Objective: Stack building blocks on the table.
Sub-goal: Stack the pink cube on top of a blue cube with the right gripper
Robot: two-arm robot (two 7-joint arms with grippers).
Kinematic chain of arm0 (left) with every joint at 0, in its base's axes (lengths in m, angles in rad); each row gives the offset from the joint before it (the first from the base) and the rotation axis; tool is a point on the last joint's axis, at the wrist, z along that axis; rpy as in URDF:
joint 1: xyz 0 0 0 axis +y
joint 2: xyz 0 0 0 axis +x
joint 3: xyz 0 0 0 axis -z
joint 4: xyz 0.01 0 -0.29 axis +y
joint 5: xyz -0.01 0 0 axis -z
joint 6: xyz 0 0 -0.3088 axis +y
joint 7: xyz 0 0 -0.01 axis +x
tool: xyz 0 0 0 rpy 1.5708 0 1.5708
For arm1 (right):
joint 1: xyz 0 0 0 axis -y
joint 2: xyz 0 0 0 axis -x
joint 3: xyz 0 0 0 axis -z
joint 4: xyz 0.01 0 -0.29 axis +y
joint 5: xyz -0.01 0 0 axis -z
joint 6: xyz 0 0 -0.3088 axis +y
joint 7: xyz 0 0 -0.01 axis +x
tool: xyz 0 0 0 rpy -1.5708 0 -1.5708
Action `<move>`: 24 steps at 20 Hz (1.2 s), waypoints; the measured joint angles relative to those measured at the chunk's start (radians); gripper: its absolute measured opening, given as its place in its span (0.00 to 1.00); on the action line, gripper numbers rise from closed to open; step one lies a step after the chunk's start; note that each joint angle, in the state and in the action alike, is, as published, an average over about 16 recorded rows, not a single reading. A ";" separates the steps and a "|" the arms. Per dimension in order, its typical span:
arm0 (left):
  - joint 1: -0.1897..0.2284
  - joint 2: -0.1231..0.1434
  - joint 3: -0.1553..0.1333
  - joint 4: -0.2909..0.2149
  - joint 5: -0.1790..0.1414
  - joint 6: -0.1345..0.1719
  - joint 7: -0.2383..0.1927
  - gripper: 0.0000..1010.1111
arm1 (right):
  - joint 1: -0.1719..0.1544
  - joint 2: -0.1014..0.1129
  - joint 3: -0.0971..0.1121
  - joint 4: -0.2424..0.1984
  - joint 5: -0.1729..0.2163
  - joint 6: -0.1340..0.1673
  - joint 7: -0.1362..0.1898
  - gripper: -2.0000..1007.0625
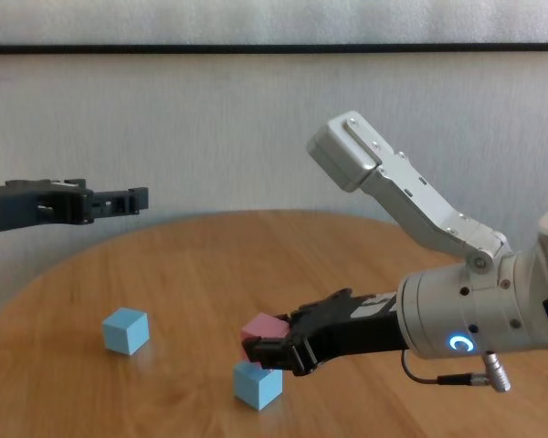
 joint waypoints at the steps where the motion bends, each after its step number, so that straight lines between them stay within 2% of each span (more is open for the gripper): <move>1: 0.000 0.000 0.000 0.000 0.000 0.000 0.000 0.99 | 0.003 -0.001 -0.002 0.004 -0.001 0.001 0.001 0.37; 12: 0.000 0.000 0.000 0.000 0.000 0.000 0.000 0.99 | 0.028 -0.007 -0.015 0.033 -0.003 0.013 0.016 0.37; 24: 0.000 0.000 0.000 0.000 0.000 0.000 0.000 0.99 | 0.037 -0.013 -0.023 0.043 0.001 0.022 0.021 0.37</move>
